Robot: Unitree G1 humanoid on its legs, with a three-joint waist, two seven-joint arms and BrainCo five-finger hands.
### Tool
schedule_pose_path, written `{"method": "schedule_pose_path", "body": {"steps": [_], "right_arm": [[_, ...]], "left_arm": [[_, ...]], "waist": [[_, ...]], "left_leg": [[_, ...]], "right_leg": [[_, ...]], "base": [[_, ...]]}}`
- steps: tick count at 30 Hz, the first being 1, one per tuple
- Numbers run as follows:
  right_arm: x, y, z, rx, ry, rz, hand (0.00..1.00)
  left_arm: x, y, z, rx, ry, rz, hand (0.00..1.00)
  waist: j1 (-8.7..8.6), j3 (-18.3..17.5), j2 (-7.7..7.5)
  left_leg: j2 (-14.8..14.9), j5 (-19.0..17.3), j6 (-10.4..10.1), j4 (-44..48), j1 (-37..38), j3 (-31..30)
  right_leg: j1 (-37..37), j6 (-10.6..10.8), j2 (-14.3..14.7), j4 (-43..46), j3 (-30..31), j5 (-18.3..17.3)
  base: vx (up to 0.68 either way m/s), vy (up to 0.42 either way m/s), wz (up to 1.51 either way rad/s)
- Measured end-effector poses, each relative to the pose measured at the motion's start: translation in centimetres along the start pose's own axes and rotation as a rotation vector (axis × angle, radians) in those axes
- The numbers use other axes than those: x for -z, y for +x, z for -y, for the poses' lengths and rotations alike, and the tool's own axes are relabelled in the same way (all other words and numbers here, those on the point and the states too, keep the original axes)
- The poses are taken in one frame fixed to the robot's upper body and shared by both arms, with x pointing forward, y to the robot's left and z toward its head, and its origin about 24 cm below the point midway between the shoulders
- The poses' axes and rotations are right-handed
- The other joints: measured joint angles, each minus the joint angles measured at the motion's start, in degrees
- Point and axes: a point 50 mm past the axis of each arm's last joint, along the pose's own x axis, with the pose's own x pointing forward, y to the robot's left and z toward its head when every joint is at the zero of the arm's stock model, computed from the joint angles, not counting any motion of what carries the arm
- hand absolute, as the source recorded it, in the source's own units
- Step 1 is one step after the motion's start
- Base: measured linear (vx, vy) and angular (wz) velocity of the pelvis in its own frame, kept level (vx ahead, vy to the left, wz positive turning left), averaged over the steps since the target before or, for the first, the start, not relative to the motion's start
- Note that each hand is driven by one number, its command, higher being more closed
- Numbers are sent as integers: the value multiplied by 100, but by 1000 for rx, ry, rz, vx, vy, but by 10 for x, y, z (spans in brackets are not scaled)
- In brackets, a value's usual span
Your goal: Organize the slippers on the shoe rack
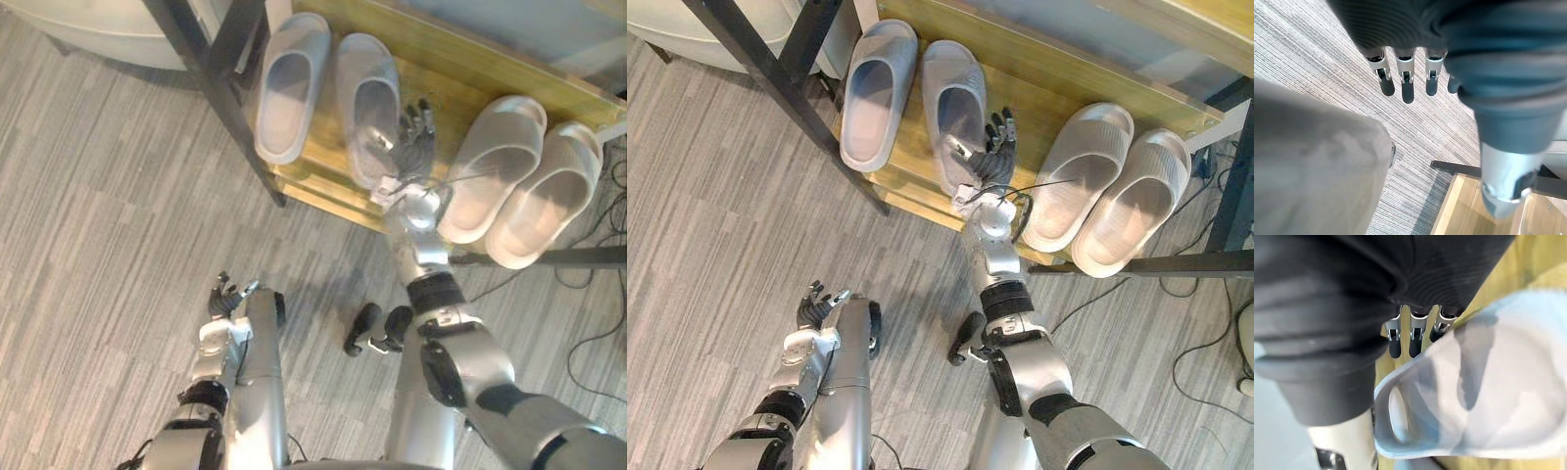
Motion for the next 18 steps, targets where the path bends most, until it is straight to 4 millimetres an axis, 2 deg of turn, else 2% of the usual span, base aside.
{"method": "schedule_pose_path", "body": {"steps": [5, 12, 18], "right_arm": [[6, -5, -11, -32, 34, -23, 0], [7, -6, -13, -29, 59, -32, 0], [7, -6, -12, -35, 48, -35, 0]], "left_arm": [[0, 0, 1, 1, -4, 0, 0], [0, -1, 2, -18, 6, 1, 0], [1, -2, 6, -11, -4, 1, 0]], "waist": [[15, 4, -7], [15, 8, -2], [14, 86, -4]], "left_leg": [[-24, 7, 1, -53, 42, -17], [-25, 11, -6, -69, 103, -17], [-42, 58, -14, -196, 293, -20]], "right_leg": [[76, 70, -6, -53, -31, -37], [125, 32, -7, -52, -31, -17], [327, 82, -3, -163, -63, -38]], "base": [[10, 8, 3], [0, 0, 0], [1, 0, 1]]}}
